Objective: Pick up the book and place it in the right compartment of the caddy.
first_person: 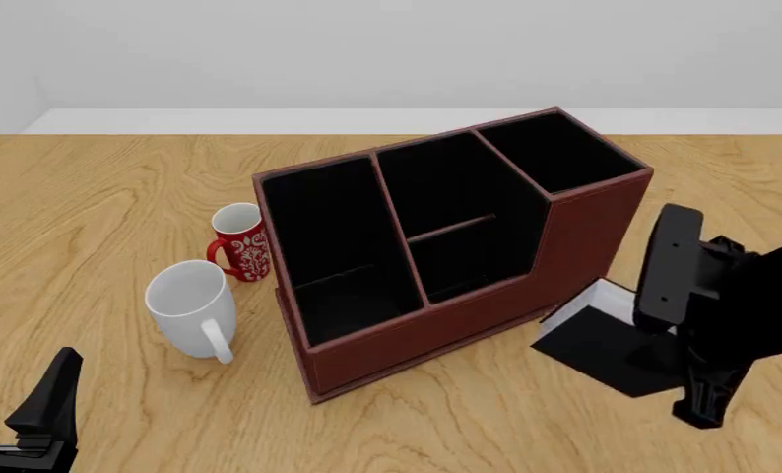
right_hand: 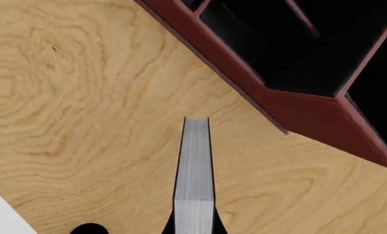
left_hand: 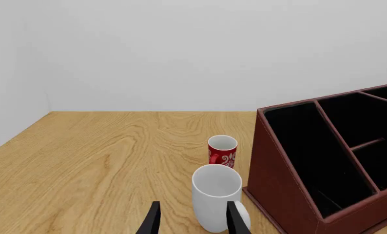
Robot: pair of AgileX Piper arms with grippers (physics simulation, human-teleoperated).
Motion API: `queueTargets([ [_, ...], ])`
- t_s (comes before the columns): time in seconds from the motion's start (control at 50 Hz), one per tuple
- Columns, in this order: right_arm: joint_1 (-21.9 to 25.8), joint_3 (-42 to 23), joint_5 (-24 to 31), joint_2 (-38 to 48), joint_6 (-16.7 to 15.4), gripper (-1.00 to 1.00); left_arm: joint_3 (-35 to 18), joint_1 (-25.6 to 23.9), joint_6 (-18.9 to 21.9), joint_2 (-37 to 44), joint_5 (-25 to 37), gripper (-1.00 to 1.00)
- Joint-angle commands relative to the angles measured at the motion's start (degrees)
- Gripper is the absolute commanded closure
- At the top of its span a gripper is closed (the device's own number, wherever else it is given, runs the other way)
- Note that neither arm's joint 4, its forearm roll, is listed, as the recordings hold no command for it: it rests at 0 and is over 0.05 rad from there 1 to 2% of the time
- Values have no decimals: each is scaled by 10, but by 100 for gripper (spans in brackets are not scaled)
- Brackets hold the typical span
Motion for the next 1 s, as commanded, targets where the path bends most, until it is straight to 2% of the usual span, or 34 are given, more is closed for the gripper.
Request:
queueTargets([
  [0.02,22,-53,17,-14,22,100,0,0,0,0,0,-100],
  [0.04,24,-68,17,-10,27,100,0,0,0,0,0,-100],
  [0.1,19,-74,17,-10,7,100,0,0,0,0,0,-100],
  [0.14,32,-88,17,-9,16,100,0,0,0,0,0,-100],
  [0.18,30,-102,17,-5,5,100,0,0,0,0,0,-100],
  [0.22,41,-127,17,-2,16,100,0,0,0,0,0,-100],
  [0.26,36,-126,17,0,6,100,0,0,0,0,0,-100],
  [0.28,25,-131,17,-1,-16,100,0,0,0,0,0,-100],
  [0.36,28,-152,17,6,-13,100,0,0,0,0,0,-100],
  [0.44,25,-164,17,7,-31,100,0,0,0,0,0,-100],
  [0.56,55,-203,17,16,-13,100,0,0,0,0,0,-100],
  [0.64,55,-220,17,22,-15,100,0,0,0,0,0,-100],
  [0.78,38,-253,17,34,-19,100,0,0,0,0,0,-100],
  [0.86,7,-275,17,43,-32,100,0,0,0,0,0,-100],
  [1.0,-23,-310,17,63,-35,100,0,0,0,0,0,-100],
])
